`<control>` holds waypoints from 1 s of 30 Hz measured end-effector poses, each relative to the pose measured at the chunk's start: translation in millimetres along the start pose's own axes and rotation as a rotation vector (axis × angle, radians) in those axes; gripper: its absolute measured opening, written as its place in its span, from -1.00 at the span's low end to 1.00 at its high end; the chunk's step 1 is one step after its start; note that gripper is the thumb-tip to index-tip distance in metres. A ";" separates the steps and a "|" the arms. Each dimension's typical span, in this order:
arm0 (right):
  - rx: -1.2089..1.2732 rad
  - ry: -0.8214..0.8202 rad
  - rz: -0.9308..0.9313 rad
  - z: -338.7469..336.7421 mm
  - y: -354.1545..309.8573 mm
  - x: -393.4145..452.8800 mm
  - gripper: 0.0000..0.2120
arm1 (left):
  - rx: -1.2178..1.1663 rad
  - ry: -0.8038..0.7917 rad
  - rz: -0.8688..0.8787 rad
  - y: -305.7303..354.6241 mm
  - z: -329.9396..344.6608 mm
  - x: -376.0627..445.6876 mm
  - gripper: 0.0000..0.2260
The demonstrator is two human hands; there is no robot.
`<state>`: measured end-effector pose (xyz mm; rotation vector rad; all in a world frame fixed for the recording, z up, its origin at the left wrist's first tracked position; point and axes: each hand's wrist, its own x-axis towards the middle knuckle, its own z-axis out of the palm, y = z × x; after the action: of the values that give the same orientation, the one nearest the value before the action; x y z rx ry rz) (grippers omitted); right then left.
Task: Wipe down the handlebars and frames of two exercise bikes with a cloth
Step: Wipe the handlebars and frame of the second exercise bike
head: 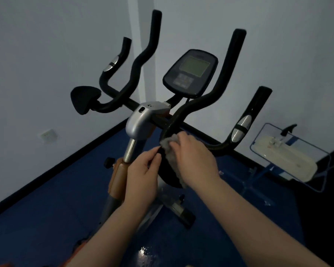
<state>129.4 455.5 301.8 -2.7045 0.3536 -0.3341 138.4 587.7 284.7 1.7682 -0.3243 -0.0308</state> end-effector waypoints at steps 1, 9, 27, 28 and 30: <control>-0.034 0.050 0.021 2.1 2.4 -12.1 -0.72 | -0.016 -0.041 -0.004 -2.6 -2.8 2.0 -0.71; -0.058 0.011 0.120 -4.9 -6.0 -4.3 -0.75 | -0.050 -0.115 0.026 -11.1 -9.1 7.5 -0.78; -0.037 0.614 0.059 32.8 -41.4 -44.3 -0.86 | -0.455 -0.381 -0.323 -7.2 -29.9 26.1 -0.73; -0.089 0.587 0.010 38.2 -39.9 -53.0 -0.88 | -0.485 -0.386 -0.350 -6.8 -30.2 25.3 -0.73; -0.203 0.499 -0.179 35.9 -26.1 -70.0 -0.92 | -0.480 -0.406 -0.357 -6.9 -31.4 23.0 -0.72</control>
<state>78.8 511.6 267.6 -2.8268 0.2927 -1.0869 168.0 613.6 288.7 1.3109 -0.2603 -0.6761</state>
